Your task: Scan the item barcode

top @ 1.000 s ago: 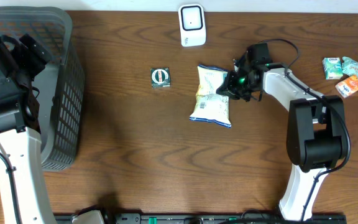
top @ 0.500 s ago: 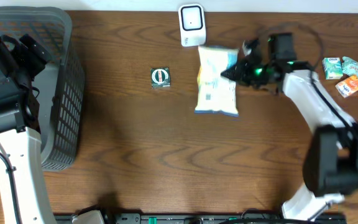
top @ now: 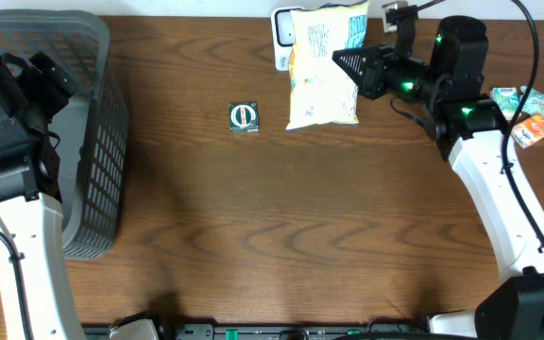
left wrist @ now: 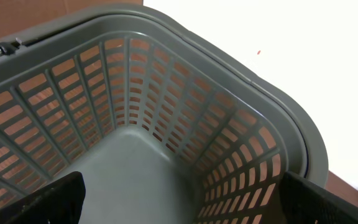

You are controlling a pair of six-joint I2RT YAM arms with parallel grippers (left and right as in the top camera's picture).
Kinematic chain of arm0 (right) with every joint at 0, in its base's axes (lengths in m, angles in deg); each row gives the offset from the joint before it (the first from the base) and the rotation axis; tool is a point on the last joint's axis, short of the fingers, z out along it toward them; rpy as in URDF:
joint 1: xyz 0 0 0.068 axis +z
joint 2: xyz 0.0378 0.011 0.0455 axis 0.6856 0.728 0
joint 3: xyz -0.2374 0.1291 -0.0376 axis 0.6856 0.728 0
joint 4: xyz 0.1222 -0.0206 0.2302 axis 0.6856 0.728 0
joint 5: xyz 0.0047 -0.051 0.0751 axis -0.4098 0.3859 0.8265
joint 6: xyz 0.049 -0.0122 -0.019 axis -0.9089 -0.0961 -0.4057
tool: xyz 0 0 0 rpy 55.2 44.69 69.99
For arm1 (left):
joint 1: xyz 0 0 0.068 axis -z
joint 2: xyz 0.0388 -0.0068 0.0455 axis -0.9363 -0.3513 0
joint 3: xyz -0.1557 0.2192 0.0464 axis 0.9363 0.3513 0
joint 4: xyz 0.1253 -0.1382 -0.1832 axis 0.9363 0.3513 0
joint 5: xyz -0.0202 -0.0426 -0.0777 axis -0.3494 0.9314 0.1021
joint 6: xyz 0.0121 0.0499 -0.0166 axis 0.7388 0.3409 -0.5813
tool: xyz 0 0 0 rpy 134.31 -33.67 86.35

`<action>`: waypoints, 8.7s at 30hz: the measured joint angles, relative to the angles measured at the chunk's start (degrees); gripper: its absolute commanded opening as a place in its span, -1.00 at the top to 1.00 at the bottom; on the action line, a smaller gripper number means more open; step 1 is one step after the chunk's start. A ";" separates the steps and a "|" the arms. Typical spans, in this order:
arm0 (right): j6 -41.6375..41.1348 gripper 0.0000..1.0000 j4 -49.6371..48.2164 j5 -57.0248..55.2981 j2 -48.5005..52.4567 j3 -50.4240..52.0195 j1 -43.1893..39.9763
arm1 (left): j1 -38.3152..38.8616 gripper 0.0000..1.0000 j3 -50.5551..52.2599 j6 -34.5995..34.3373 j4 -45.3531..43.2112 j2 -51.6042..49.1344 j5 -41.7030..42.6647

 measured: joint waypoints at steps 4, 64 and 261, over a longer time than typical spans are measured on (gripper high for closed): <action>0.00 0.98 0.15 -0.81 0.00 0.00 0.74 | 0.00 -0.96 0.00 0.00 -0.02 0.00 0.00; 19.67 0.98 23.52 -99.71 14.64 0.07 10.47 | 0.00 -0.95 0.00 0.00 0.00 0.00 0.00; 8.72 0.72 52.78 -38.32 27.06 -14.03 19.12 | 0.00 -0.96 0.00 0.00 0.00 0.00 0.02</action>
